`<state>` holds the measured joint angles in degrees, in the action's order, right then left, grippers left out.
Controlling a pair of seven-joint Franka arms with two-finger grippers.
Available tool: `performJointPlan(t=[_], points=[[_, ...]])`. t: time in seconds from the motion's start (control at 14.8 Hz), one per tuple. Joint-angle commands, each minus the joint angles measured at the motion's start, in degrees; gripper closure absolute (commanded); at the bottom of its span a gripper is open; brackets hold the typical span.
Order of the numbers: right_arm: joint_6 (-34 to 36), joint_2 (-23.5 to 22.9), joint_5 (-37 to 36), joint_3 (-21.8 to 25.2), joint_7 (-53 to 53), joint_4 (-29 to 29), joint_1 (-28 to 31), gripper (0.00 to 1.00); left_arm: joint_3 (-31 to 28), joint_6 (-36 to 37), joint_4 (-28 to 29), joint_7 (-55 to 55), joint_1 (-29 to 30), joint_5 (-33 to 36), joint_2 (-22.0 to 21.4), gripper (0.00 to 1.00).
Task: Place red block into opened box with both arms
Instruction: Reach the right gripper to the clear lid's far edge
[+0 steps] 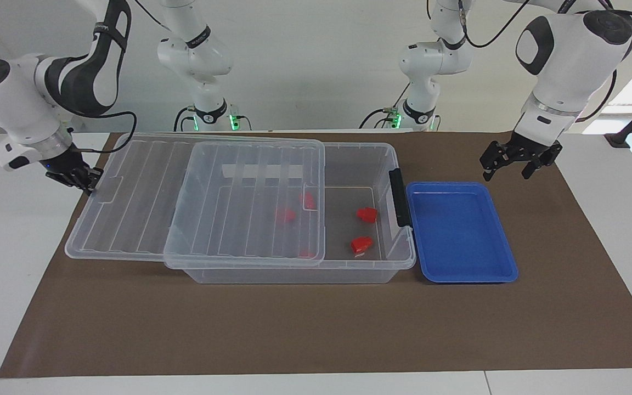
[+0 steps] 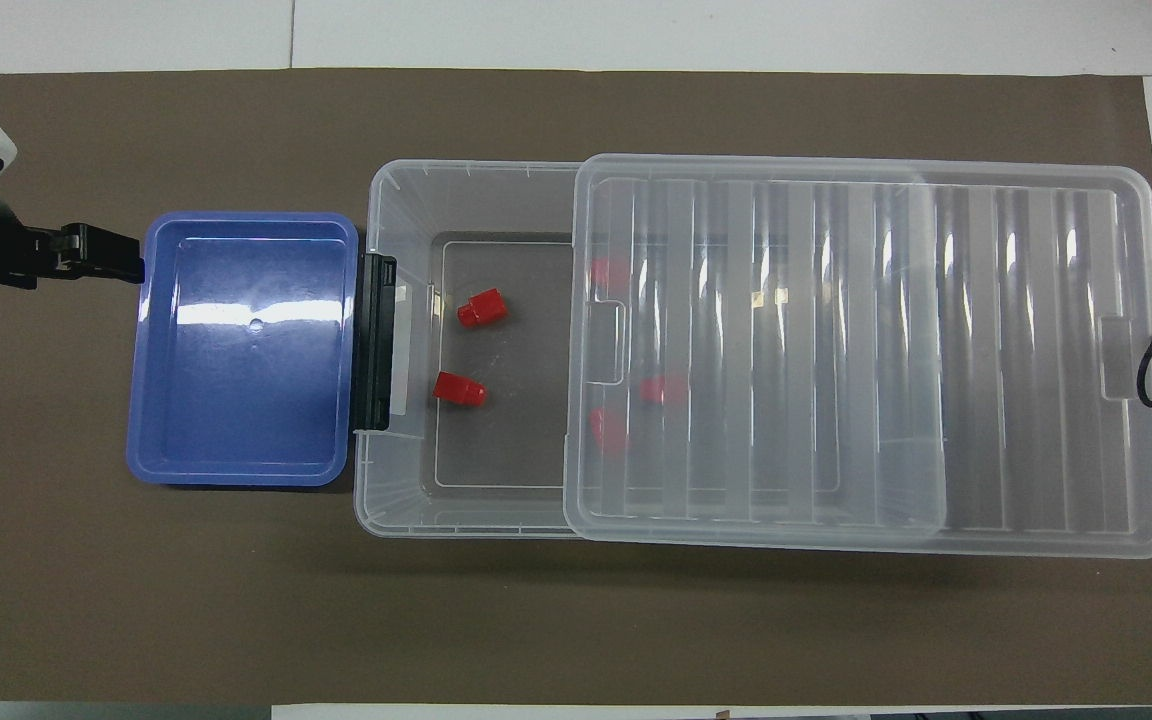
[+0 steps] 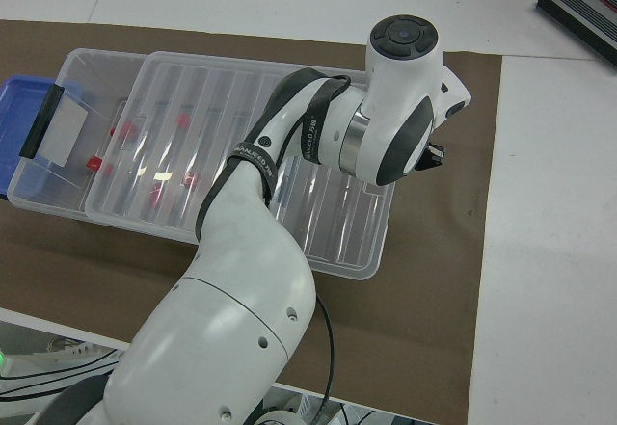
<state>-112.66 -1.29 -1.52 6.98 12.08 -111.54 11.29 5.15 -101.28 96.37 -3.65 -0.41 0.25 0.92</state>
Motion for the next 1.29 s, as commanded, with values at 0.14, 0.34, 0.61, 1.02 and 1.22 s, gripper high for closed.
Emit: performJointPlan(t=[0.14,0.34,0.61,1.02,1.22], points=[[0.5,1.6,2.4,-0.5,-2.1,-1.8,-1.9,1.0,0.3,0.7,0.3,0.8,0.6,-0.1,-0.8,0.0],[0.9,1.7,2.6,-0.7,-4.6,-1.9,-4.4,1.0,0.3,0.7,0.3,0.8,0.6,-0.1,-0.8,0.0],[1.3,2.3,2.8,-0.7,-7.0,-2.9,-6.4,1.0,0.3,0.7,0.3,0.8,0.6,-0.1,-0.8,0.0],[1.2,2.9,2.8,-0.8,-9.9,-4.1,-9.2,1.0,0.3,0.7,0.3,0.8,0.6,-0.1,-0.8,0.0],[0.9,3.0,2.9,-0.8,-11.5,-4.4,-10.7,1.0,0.3,0.7,0.3,0.8,0.6,-0.1,-0.8,0.0]])
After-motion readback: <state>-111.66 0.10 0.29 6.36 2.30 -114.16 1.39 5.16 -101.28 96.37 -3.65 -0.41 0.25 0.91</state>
